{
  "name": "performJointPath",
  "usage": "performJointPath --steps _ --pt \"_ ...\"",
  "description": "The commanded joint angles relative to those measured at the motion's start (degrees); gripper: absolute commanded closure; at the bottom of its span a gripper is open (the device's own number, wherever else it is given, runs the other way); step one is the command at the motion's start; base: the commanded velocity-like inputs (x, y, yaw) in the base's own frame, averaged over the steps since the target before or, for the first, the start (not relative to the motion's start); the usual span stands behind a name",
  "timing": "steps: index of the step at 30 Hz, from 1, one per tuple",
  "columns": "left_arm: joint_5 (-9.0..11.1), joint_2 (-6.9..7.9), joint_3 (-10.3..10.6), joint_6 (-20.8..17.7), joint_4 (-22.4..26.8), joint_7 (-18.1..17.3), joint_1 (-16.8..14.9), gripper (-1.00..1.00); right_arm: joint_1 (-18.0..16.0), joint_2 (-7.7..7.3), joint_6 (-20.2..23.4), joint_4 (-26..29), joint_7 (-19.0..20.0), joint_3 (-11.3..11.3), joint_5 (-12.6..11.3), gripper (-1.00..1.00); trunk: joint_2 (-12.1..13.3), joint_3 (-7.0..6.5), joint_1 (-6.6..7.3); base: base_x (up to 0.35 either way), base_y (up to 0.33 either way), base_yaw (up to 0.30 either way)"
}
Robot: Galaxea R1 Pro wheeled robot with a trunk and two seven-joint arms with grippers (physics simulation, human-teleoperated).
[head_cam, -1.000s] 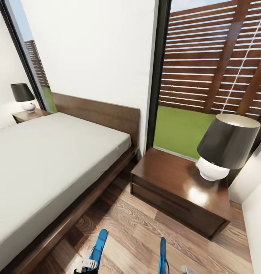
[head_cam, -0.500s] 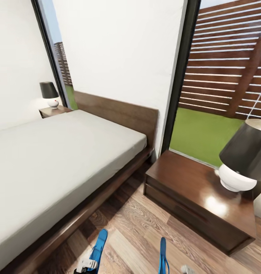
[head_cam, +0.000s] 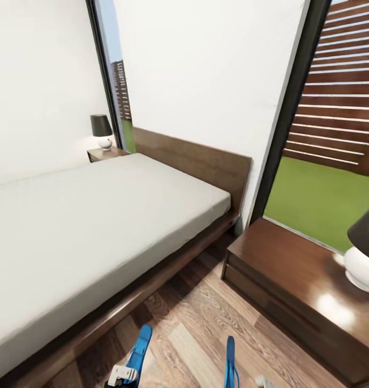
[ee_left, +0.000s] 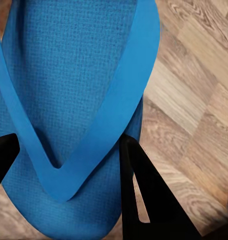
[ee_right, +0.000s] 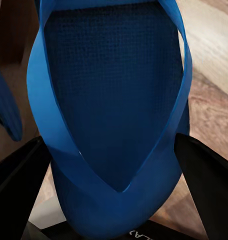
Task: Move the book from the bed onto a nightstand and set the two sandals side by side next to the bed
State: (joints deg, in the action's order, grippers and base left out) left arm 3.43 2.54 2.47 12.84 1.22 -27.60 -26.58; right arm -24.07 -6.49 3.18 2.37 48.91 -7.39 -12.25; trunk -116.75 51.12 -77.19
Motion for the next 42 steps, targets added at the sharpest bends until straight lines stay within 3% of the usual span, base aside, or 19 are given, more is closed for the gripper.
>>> performJointPath --steps 1,42 --pt "0.3 0.0 0.3 0.2 -0.1 -0.2 -0.1 1.0 0.0 -0.01 0.3 0.0 0.2 -0.4 0.0 1.0 0.0 0.05 0.01 0.0 0.0 0.286" --pt "0.3 0.0 0.3 0.1 -0.1 -0.2 -0.1 1.0 0.0 -0.01 0.3 0.0 0.2 -0.4 0.0 1.0 0.0 0.05 0.01 0.0 0.0 0.286"
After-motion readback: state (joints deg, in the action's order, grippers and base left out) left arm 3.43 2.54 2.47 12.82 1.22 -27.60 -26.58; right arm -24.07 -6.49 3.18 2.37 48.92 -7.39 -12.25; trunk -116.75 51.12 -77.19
